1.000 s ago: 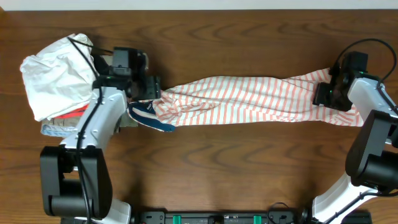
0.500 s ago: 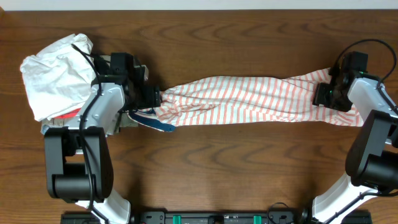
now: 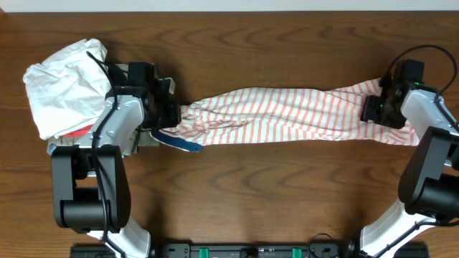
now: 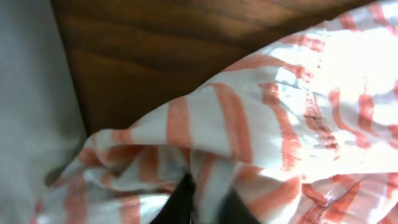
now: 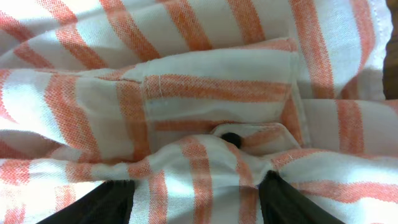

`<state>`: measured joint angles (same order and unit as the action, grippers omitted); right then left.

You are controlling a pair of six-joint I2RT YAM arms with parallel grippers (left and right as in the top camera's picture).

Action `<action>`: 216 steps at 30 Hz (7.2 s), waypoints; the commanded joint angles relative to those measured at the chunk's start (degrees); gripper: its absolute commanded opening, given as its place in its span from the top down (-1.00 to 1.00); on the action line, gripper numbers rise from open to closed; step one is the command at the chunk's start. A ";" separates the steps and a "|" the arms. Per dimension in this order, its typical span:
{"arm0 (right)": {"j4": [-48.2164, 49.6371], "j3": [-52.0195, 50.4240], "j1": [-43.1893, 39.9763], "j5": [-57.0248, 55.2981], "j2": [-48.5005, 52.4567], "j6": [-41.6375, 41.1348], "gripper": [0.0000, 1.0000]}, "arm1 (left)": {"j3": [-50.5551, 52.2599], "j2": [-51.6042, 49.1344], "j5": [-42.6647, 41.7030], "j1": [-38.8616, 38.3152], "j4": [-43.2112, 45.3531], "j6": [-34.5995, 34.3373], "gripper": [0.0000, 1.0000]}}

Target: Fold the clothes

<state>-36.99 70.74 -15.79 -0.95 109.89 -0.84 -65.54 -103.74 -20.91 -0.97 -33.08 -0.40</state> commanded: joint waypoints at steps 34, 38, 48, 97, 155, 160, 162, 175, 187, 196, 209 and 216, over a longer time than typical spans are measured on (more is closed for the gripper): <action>-0.81 -0.37 -0.44 -0.94 -0.35 -0.83 -0.28 | 1.05 -2.03 -1.90 5.51 -1.25 11.34 -0.68; -0.83 -0.37 -0.44 -0.94 -0.35 -0.83 -0.27 | 1.03 -2.03 -2.69 5.51 -0.20 11.34 -0.68; -1.18 -0.37 -0.44 -0.94 -0.35 -0.83 -0.28 | 1.11 -4.02 -2.69 5.51 1.11 11.30 -0.71; -1.95 5.14 4.66 23.67 -6.60 4.37 -0.39 | -0.72 18.91 -2.89 13.62 -4.63 8.70 0.88; -7.61 6.21 4.33 1.16 -10.91 -5.09 -0.39 | -2.58 0.98 -13.33 -29.94 37.73 -17.55 0.75; -7.61 6.21 4.33 1.16 -10.91 -5.09 -0.39 | -2.58 0.57 -13.38 -33.35 42.21 -17.97 0.07; -7.61 6.21 4.33 1.18 -10.91 -5.11 -0.40 | -2.60 0.74 -13.60 -33.66 42.75 -17.94 0.05; -12.50 6.16 7.21 38.82 -10.86 11.91 -0.69 | -2.60 12.94 -13.07 -13.27 24.33 -15.37 0.09; -10.93 5.81 20.76 38.29 -4.59 12.02 -0.93 | -2.19 7.43 -12.00 -11.34 14.64 -13.60 0.06; -4.04 5.81 24.17 38.29 1.31 10.73 -0.83 | -2.19 1.62 -9.68 -11.39 13.35 -12.70 0.06; -5.40 5.81 22.49 39.65 1.33 10.56 0.47 | -2.19 -3.39 -9.46 -11.39 12.09 -12.72 0.05; -7.80 5.73 23.12 40.41 1.40 10.78 0.03 | -2.19 -3.39 -9.44 -11.37 12.15 -12.72 0.05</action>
<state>-44.62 76.44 7.57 37.78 110.98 9.56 -67.81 -106.72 -31.07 -12.40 -20.78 -14.11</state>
